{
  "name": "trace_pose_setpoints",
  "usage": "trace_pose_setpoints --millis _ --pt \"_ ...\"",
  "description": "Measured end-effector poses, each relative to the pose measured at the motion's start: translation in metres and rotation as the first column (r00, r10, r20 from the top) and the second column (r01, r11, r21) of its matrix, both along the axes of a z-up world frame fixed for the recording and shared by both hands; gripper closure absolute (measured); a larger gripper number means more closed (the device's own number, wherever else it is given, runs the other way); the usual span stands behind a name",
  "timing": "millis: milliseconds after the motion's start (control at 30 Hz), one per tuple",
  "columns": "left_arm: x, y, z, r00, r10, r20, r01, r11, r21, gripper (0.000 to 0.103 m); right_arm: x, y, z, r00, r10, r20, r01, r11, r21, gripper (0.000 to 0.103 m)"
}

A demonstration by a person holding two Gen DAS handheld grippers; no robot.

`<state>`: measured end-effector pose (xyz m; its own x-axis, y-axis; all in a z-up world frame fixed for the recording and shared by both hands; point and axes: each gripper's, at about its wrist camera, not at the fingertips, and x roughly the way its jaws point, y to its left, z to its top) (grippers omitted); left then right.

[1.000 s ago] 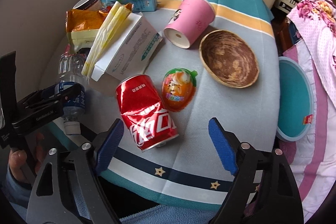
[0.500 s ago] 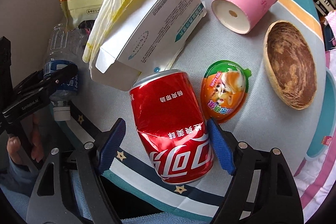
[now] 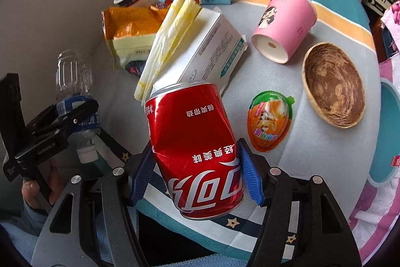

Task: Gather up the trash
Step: 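Carry the bottle and can over the teal bin and open both tools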

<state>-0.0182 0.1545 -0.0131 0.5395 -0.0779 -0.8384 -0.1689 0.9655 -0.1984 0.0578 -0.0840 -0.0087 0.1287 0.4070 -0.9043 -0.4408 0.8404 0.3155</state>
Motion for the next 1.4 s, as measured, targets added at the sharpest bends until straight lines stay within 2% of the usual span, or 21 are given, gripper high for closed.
trace_pose_setpoints --millis 133,267,367,533,667,800,967,1167,1400 --pt "0.017 -0.03 0.026 0.995 -0.089 0.041 0.089 0.996 -0.01 0.026 0.016 -0.047 0.017 0.991 -0.127 0.041 0.124 0.99 0.069 0.042" --pt "0.035 -0.076 0.044 0.977 -0.201 0.073 0.201 0.979 0.002 0.026 0.029 -0.108 0.033 0.957 -0.277 0.085 0.266 0.956 0.122 0.042" --pt "0.056 -0.126 0.053 0.949 -0.304 0.089 0.304 0.953 0.008 0.026 0.028 -0.159 0.04 0.915 -0.387 0.113 0.371 0.917 0.145 0.042" --pt "0.088 -0.217 0.051 0.884 -0.46 0.082 0.46 0.888 0.014 0.026 0.032 -0.245 0.04 0.815 -0.562 0.142 0.541 0.825 0.161 0.042" --pt "0.115 -0.292 0.038 0.824 -0.565 0.051 0.565 0.825 0.001 0.026 0.033 -0.3 0.026 0.746 -0.65 0.141 0.632 0.759 0.157 0.042" --pt "0.135 -0.356 0.017 0.773 -0.634 0.023 0.635 0.773 -0.013 0.026 0.03 -0.345 0.013 0.7 -0.703 0.131 0.688 0.712 0.144 0.042" --pt "0.161 -0.422 -0.019 0.722 -0.69 -0.045 0.69 0.723 -0.022 0.026 0.034 -0.383 -0.002 0.651 -0.751 0.114 0.736 0.661 0.145 0.042" --pt "0.176 -0.462 -0.059 0.677 -0.725 -0.124 0.73 0.684 -0.016 0.026 0.043 -0.405 -0.019 0.616 -0.782 0.093 0.771 0.623 0.135 0.042" --pt "0.192 -0.472 -0.092 0.66 -0.725 -0.197 0.735 0.678 -0.033 0.025 0.054 -0.407 -0.028 0.607 -0.791 0.085 0.781 0.612 0.123 0.042"
